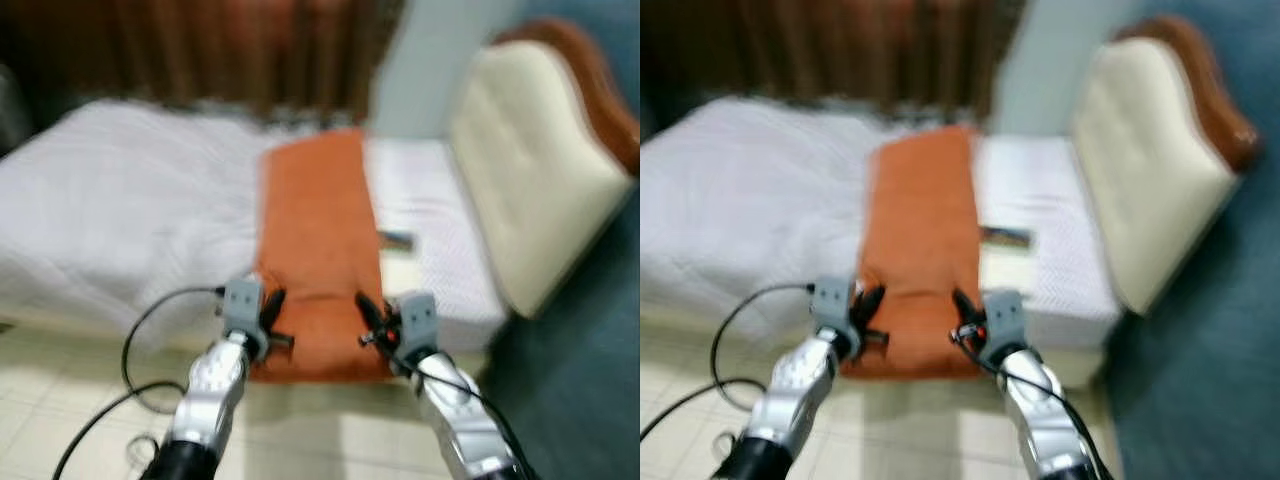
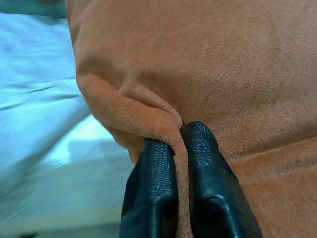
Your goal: Clean up the room
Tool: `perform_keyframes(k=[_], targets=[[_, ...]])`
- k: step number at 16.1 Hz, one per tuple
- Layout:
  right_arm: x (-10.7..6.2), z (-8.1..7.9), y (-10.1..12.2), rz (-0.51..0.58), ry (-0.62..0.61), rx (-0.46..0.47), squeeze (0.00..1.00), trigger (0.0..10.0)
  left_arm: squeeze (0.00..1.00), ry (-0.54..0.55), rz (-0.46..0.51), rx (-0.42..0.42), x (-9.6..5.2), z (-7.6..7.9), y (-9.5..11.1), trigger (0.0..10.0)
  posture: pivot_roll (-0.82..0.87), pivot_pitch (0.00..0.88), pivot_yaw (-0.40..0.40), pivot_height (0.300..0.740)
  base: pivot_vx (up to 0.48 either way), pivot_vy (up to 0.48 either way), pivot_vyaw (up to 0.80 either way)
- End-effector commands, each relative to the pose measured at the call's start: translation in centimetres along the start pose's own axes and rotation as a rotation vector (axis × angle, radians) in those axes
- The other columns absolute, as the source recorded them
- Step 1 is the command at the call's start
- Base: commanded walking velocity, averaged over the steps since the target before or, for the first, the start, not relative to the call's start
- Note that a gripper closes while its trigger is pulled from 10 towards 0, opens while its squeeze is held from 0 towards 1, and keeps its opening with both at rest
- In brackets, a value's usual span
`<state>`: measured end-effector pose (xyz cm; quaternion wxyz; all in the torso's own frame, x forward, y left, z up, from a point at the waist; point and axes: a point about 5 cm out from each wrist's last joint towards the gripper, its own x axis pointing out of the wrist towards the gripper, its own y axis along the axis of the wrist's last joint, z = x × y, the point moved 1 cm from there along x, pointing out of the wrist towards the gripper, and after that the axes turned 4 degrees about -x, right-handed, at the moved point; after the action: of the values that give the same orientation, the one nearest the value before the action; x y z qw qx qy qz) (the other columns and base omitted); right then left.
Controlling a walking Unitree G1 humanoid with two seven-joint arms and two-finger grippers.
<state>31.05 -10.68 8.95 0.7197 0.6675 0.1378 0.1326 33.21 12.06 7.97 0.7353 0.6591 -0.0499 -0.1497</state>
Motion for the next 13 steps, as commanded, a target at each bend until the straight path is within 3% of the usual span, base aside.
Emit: perform_keyframes(k=[1,4,6,13], targets=[[-2.21,4.77,-0.75,-0.024,-0.184,-0.026,0.00,10.0,0.00,0.075,0.083,0.026,0.29,-1.46,2.21,10.0,0.00,0.000,-0.079,0.740,0.480,0.000,0.00],[-2.28,4.83,-0.78,-0.028,-0.190,-0.032,0.00,10.0,0.00,0.064,0.087,0.036,0.46,-1.51,2.47,10.0,-0.01,0.000,-0.077,0.740,0.480,0.000,0.00],[-2.26,4.84,-0.92,-0.029,-0.192,-0.025,0.00,10.0,0.00,0.062,0.088,0.034,0.53,-1.55,2.53,10.0,-0.01,0.000,-0.076,0.740,0.480,0.000,-0.80],[-2.21,5.05,-1.02,-0.037,-0.182,-0.034,0.00,10.0,0.00,0.076,0.089,0.016,0.50,-1.57,2.44,10.0,0.00,0.000,-0.082,0.740,0.480,0.000,0.00]])
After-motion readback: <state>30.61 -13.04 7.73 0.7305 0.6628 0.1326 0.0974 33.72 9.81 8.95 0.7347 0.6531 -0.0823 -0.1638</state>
